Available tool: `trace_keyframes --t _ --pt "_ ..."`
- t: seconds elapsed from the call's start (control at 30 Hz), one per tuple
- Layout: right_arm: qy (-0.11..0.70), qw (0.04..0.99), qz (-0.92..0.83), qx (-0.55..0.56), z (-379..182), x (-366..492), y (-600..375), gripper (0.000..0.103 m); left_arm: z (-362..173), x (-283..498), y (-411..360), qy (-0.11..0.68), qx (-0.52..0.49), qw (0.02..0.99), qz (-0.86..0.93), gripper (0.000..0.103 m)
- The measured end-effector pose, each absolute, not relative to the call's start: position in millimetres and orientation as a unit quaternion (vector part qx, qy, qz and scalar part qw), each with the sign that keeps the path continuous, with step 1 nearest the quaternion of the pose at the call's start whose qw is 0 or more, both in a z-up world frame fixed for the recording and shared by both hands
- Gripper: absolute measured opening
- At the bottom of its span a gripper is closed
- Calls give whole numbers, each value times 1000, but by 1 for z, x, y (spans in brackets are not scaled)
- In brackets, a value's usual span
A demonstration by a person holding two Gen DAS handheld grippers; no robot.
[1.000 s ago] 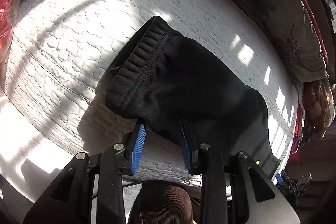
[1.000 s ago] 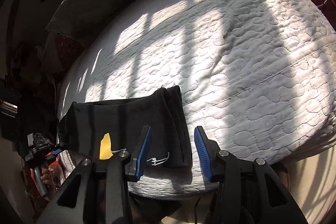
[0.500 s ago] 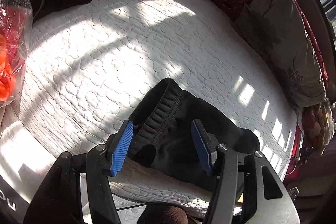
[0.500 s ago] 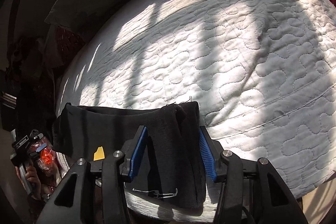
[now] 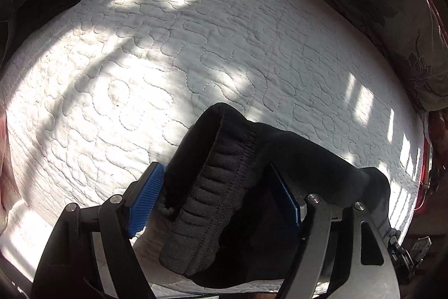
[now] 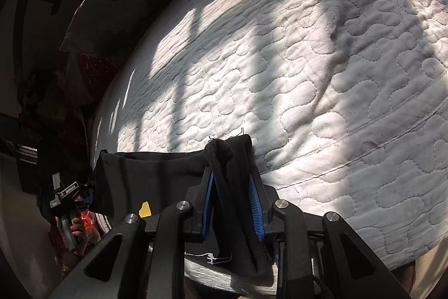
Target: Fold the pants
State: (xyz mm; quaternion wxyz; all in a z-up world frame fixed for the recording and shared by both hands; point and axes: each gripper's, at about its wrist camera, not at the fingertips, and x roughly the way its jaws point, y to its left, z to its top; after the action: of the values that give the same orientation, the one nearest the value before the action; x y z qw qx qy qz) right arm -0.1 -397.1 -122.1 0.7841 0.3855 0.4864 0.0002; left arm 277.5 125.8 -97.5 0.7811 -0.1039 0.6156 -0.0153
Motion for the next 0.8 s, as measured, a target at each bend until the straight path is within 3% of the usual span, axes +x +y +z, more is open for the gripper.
trace_keyframes --t 0.07,0.17,0.4,0.57,0.77,0.8 --pt "489 795 -10 360 -118 1 -392 21 -96 274 118 615 -96 783 -20 48" --pt "494 808 -20 320 -109 3 -384 17 -92 268 114 617 -115 779 -19 34" --pt "478 822 -34 308 -91 11 -403 16 -79 243 106 624 -178 760 -44 32" --pt "460 827 -66 315 -76 12 -447 16 -90 248 59 635 -125 762 -38 33" --pt "477 814 -85 320 -96 20 -460 16 -90 258 68 640 -144 754 -35 35" --pt "477 813 -81 324 -99 19 -460 20 -87 256 75 638 -158 753 -39 37"
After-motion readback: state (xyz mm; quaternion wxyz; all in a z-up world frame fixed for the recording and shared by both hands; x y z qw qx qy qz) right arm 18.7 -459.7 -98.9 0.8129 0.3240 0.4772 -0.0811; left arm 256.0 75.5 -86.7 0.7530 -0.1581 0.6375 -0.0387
